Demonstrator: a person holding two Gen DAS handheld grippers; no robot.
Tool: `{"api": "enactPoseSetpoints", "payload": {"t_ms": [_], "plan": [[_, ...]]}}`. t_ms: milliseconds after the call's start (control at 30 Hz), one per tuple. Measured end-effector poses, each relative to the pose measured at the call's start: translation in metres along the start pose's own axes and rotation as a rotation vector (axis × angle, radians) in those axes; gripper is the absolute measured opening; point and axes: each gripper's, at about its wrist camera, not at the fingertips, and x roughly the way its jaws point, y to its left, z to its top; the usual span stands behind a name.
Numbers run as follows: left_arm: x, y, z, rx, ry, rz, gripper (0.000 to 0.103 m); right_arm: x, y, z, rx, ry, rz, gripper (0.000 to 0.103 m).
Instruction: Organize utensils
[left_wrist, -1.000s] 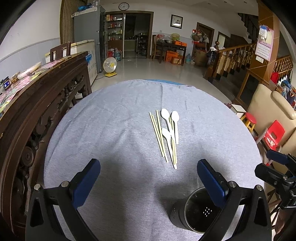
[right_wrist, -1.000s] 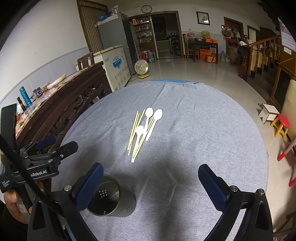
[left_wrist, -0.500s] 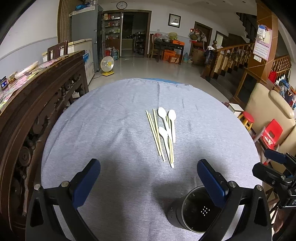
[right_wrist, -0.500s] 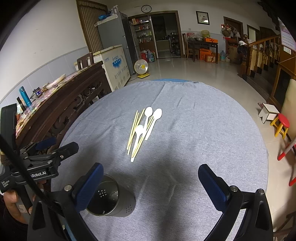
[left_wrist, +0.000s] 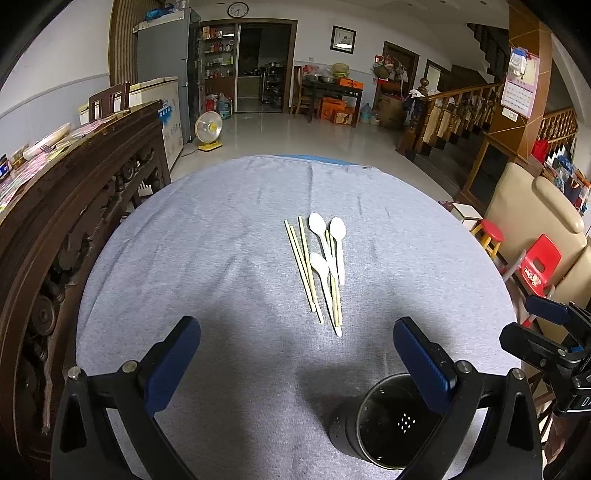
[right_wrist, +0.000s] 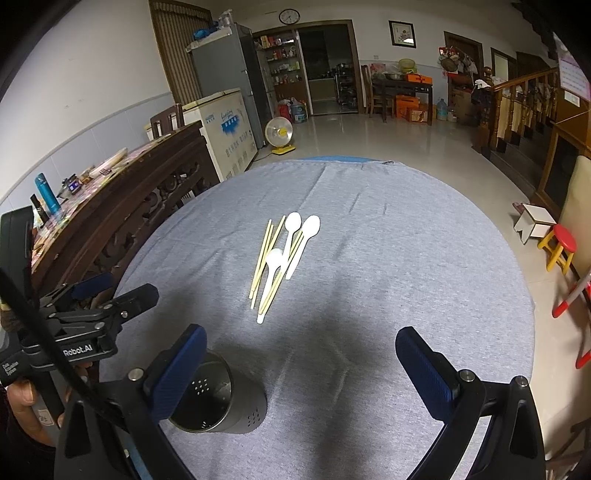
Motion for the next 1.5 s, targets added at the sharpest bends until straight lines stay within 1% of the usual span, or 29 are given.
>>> {"api": "enactPoseSetpoints", "payload": {"t_ms": [633, 800, 933, 1000, 1100, 1167, 1233, 1333, 1367, 1400, 1500], "plan": [[0.002, -0.002, 0.0, 0.002, 0.004, -0.004, 0.103, 0.003, -0.001, 0.0, 0.006, 0.004, 0.003, 0.103], [0.007, 0.005, 0.002, -0.022, 0.015, -0.011, 0.103, 0.001, -0.006, 0.002, 0.01, -0.003, 0.003, 0.103], [0.024, 0.025, 0.009, -0.084, 0.071, -0.017, 0.103, 0.005, -0.023, 0.009, 0.039, 0.006, 0.005, 0.103], [0.038, 0.036, 0.013, -0.111, 0.108, -0.007, 0.103, 0.012, -0.037, 0.014, 0.07, 0.023, 0.006, 0.103], [0.062, 0.05, 0.018, -0.15, 0.187, -0.007, 0.103, 0.035, -0.062, 0.026, 0.143, 0.08, 0.05, 0.103], [0.081, 0.059, 0.021, -0.181, 0.242, -0.026, 0.103, 0.061, -0.083, 0.036, 0.224, 0.142, 0.082, 0.103], [0.097, 0.065, 0.025, -0.195, 0.285, -0.021, 0.103, 0.087, -0.096, 0.047, 0.273, 0.188, 0.109, 0.103], [0.116, 0.068, 0.036, -0.194, 0.323, -0.014, 0.103, 0.136, -0.109, 0.068, 0.333, 0.263, 0.144, 0.102], [0.122, 0.069, 0.04, -0.189, 0.333, -0.007, 0.103, 0.148, -0.108, 0.073, 0.34, 0.279, 0.159, 0.1], [0.128, 0.07, 0.044, -0.184, 0.337, -0.002, 0.103, 0.168, -0.107, 0.081, 0.355, 0.309, 0.181, 0.098], [0.139, 0.075, 0.052, -0.19, 0.342, 0.006, 0.103, 0.209, -0.098, 0.101, 0.362, 0.362, 0.2, 0.093]]}}
